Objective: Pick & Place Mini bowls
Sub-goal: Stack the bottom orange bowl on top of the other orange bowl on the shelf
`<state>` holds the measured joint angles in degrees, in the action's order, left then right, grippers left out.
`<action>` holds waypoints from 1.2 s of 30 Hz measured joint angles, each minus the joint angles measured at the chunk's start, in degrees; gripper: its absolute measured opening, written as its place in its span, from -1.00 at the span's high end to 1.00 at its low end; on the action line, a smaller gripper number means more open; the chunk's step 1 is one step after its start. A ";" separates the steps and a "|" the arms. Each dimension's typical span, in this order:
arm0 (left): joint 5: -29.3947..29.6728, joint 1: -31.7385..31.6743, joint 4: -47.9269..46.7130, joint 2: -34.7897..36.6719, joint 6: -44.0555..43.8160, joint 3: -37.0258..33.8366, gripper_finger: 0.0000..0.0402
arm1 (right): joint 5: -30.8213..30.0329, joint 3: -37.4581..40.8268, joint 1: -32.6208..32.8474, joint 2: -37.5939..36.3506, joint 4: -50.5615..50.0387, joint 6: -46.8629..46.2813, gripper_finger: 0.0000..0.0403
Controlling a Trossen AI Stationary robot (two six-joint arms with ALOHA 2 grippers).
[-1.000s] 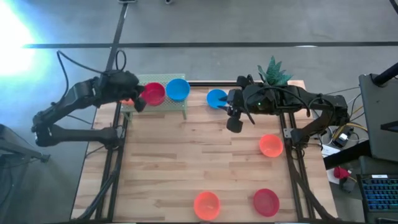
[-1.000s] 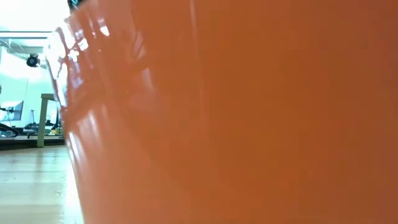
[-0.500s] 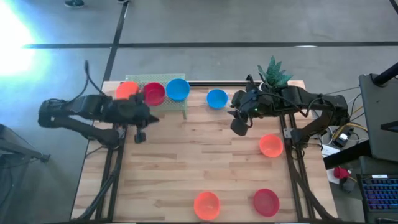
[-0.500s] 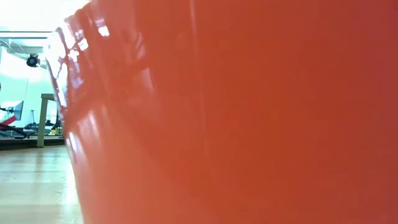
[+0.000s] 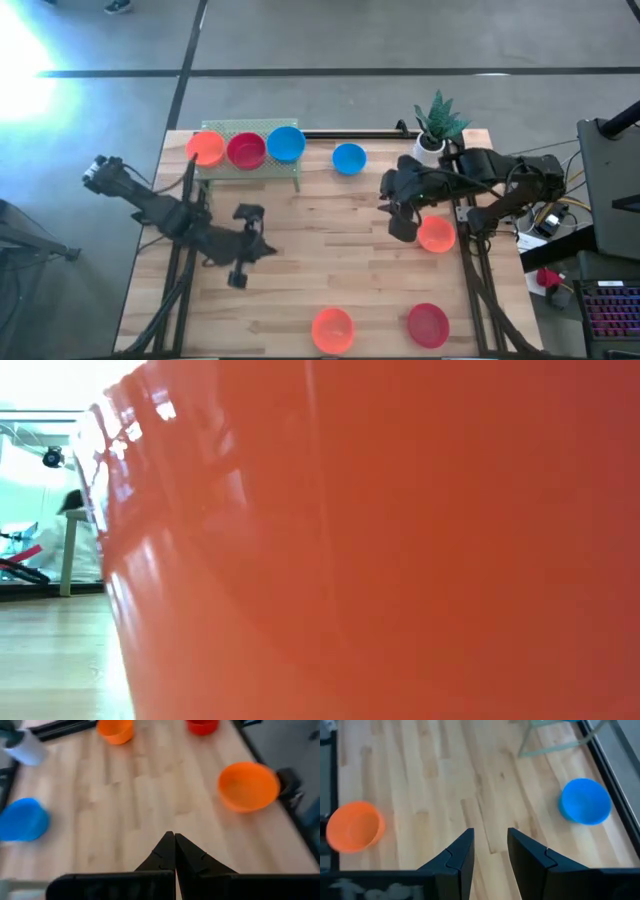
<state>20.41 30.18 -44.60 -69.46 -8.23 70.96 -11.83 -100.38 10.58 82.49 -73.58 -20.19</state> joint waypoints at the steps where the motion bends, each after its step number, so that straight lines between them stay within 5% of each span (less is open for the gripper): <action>1: -0.53 0.69 1.26 -1.08 -1.08 -0.02 1.00 | 0.04 0.00 0.84 -0.04 0.00 0.60 0.45; 11: -11.32 1.66 8.81 -10.77 -2.78 -0.02 1.00 | 0.56 0.00 9.38 -0.06 0.02 3.91 0.45; 27: -13.07 1.42 10.73 -25.53 -6.68 8.87 0.99 | 0.22 0.00 16.10 -1.34 0.37 3.61 0.45; 36: -12.89 0.99 10.75 -29.10 -8.84 9.27 0.71 | 0.15 0.00 16.32 -1.65 0.44 3.90 0.45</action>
<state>7.52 31.16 -33.85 -98.57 -17.07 80.23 -11.68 -100.38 26.89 80.84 -73.14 -16.29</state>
